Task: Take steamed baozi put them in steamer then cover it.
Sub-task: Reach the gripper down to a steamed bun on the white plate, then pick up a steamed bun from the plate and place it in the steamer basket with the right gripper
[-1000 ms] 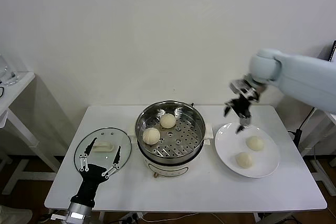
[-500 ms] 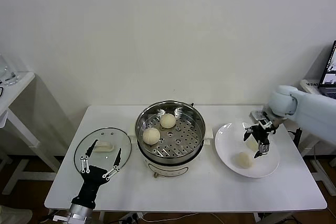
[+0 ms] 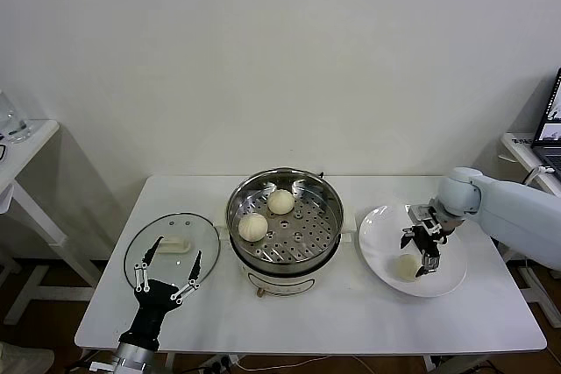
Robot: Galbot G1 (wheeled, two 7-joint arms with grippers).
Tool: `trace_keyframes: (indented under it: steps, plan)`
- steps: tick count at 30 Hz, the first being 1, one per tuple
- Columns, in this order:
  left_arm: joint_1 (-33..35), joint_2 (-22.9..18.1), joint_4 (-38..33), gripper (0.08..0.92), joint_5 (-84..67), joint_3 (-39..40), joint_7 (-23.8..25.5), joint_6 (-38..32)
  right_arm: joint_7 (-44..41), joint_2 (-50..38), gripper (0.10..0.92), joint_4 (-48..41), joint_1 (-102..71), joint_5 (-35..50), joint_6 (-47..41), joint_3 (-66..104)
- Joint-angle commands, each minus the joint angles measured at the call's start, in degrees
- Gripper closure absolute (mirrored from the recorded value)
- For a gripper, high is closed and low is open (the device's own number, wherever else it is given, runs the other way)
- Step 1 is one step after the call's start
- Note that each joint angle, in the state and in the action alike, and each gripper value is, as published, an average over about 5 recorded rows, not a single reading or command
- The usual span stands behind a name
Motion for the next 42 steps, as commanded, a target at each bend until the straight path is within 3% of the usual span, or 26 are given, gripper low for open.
trace_keyframes:
  steps: [1,15,21,26,33,42]
  plan:
    - [0.05,0.0,0.07,0.177,0.18,0.01,-0.02,-0.04,0.73,0.5,0.219,-0.81,-3.13,-1.33,-0.07,1.84]
    - [-0.15,0.0,-0.03,0.177,0.06,-0.16,-0.13,-0.14,0.62,0.11,0.365,0.3,-0.64,-2.27,-0.18,1.29]
    - [-0.07,0.0,-0.83,0.177,0.05,-0.22,-0.29,-0.25,-1.71,-0.44,0.38,4.12,7.97,-1.64,0.77,-1.47]
    - [-0.05,0.22,-1.23,0.177,0.07,-0.17,-0.27,-0.08,-5.11,2.92,0.381,6.87,22.59,1.22,7.9,-5.95]
    - [0.2,0.18,-1.4,0.177,0.23,0.4,-0.26,-0.25,-6.65,14.31,0.373,9.89,36.45,4.56,20.95,-8.47]
    - [0.38,0.54,-2.22,0.177,0.14,0.55,-0.42,-0.6,-3.7,24.04,0.372,17.68,35.16,0.39,29.16,-7.87]
